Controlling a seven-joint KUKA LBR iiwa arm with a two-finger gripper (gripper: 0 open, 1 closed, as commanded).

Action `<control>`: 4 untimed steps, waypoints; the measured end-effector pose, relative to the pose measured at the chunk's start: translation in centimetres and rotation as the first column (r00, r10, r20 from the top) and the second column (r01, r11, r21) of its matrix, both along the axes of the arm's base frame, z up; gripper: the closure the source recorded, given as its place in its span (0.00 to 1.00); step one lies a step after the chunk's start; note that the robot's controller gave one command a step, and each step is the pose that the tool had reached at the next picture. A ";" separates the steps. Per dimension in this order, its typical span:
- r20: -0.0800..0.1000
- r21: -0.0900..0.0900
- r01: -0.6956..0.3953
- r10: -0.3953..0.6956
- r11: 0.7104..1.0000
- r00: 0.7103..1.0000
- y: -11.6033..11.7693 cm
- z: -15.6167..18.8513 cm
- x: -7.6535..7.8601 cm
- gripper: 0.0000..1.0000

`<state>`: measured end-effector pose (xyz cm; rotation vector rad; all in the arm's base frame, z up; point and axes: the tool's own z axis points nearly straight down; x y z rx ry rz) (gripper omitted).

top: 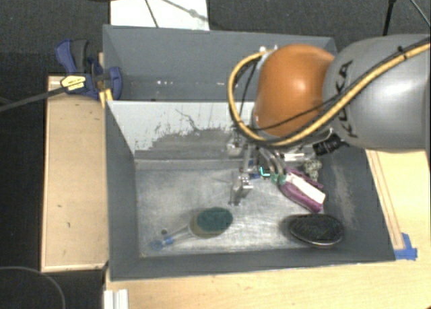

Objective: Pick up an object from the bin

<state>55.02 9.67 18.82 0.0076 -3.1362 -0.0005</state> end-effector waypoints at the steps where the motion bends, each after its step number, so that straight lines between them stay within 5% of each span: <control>1: 0.014 0.001 -0.194 0.194 0.981 0.981 0.5 -11.7 -5.3 0.00; 2: 0.012 0.000 -0.279 0.279 0.960 0.960 1.5 -5.5 -7.0 0.00; 3: 0.009 -0.001 -0.469 0.469 0.883 0.883 -0.8 -11.3 -6.0 0.00; 4: 0.011 -0.001 -0.464 0.464 0.886 0.886 -0.7 -11.2 -5.9 1.00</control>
Offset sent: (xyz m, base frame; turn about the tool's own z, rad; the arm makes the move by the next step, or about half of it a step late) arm -0.0547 0.0049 -0.1182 -0.1959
